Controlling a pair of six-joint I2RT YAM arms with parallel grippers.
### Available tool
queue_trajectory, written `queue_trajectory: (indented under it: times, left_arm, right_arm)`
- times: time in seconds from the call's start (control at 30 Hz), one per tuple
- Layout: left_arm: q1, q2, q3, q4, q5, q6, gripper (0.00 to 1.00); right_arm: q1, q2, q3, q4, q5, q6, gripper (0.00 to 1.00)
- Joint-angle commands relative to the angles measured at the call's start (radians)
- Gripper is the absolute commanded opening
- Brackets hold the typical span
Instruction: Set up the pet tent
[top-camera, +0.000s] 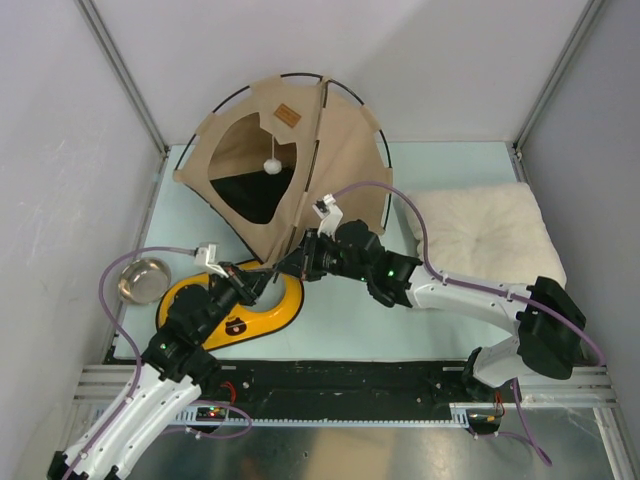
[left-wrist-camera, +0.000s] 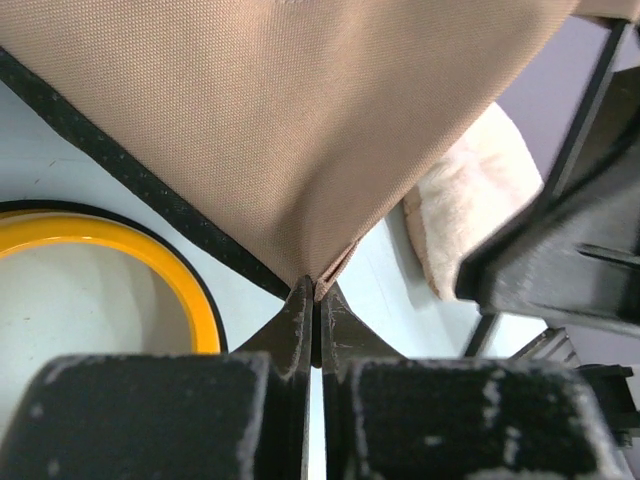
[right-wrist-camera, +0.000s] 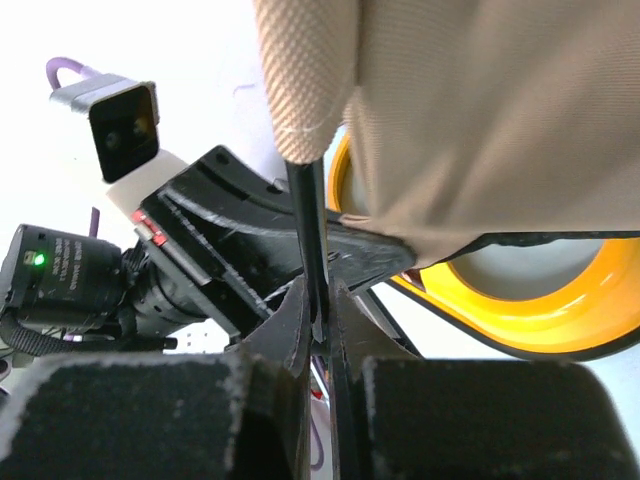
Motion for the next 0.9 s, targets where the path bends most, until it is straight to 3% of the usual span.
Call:
queue_trajectory:
  times: [0.0, 0.5, 0.87]
  left_arm:
    - [-0.007, 0.047, 0.037, -0.098, -0.032, 0.066, 0.02]
    - [-0.018, 0.066, 0.035, -0.093, 0.085, 0.129, 0.00]
    - [-0.085, 0.091, 0.017, -0.106, 0.018, 0.130, 0.00]
  right_arm:
    - [0.012, -0.035, 0.064, 0.127, 0.145, -0.008, 0.00]
    - [-0.085, 0.028, 0.160, 0.206, 0.152, -0.025, 0.00]
    - [-0.098, 0.087, 0.216, 0.173, 0.169, -0.061, 0.00]
